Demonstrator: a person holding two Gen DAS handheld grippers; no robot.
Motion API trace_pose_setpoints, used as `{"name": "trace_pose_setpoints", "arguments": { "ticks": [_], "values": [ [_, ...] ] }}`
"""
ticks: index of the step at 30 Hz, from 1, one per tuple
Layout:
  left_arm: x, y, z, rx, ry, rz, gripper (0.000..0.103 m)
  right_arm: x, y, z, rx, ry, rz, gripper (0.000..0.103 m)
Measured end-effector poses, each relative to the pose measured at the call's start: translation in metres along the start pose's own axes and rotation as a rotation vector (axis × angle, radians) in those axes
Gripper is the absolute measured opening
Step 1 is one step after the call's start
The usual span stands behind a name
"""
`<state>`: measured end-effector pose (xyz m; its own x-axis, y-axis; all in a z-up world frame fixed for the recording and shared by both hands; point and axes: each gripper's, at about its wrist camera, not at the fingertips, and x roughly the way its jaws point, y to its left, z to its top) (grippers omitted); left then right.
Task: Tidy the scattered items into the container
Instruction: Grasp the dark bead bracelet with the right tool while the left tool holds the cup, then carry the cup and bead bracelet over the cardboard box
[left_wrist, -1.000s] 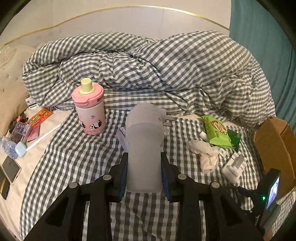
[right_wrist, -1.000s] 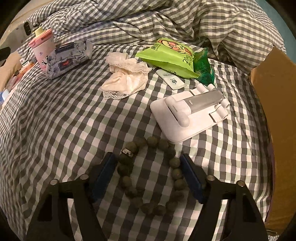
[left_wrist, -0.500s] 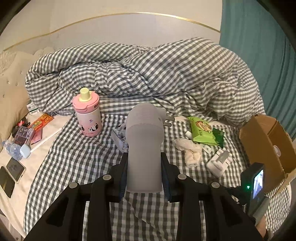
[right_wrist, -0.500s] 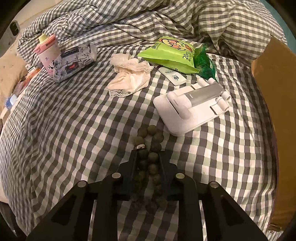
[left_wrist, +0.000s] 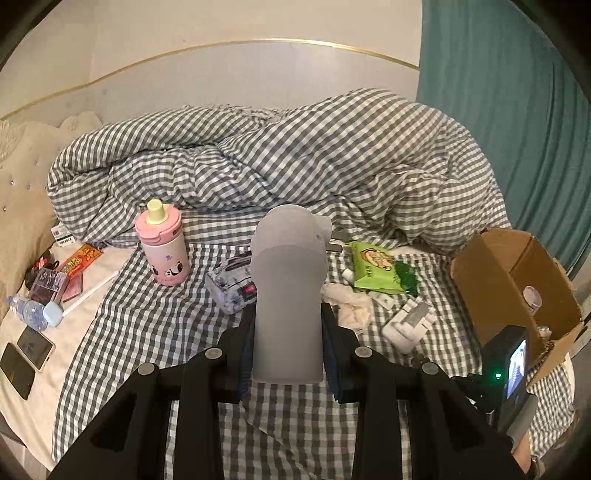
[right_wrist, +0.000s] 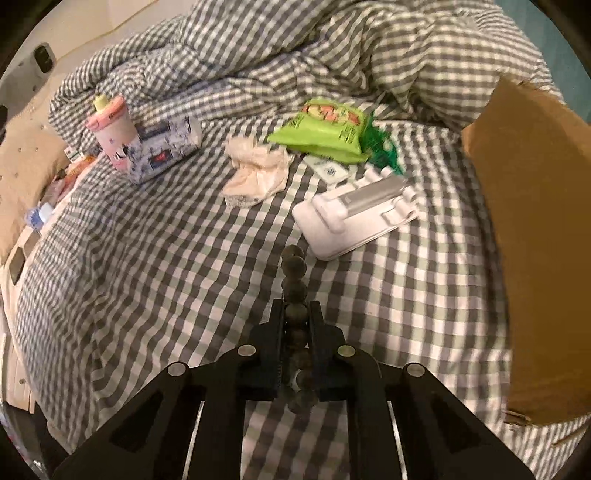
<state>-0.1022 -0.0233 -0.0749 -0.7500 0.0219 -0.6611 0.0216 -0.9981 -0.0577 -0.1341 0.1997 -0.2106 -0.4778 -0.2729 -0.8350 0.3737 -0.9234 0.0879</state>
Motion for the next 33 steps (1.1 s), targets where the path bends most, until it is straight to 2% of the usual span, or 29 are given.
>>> {"name": "trace_pose_setpoints", "arguments": {
  "ticks": [7, 20, 33],
  "values": [
    [-0.020, -0.029, 0.003, 0.021, -0.025, -0.024, 0.032, -0.049, -0.011, 0.001, 0.013, -0.073, -0.001, 0.011],
    [-0.055, -0.099, 0.022, 0.069, -0.074, -0.128, 0.032, -0.146, -0.040, -0.006, 0.037, -0.213, -0.032, 0.011],
    [-0.093, -0.171, 0.024, 0.137, -0.134, -0.204, 0.032, -0.234, -0.079, -0.021, 0.074, -0.339, -0.105, 0.011]
  ]
}}
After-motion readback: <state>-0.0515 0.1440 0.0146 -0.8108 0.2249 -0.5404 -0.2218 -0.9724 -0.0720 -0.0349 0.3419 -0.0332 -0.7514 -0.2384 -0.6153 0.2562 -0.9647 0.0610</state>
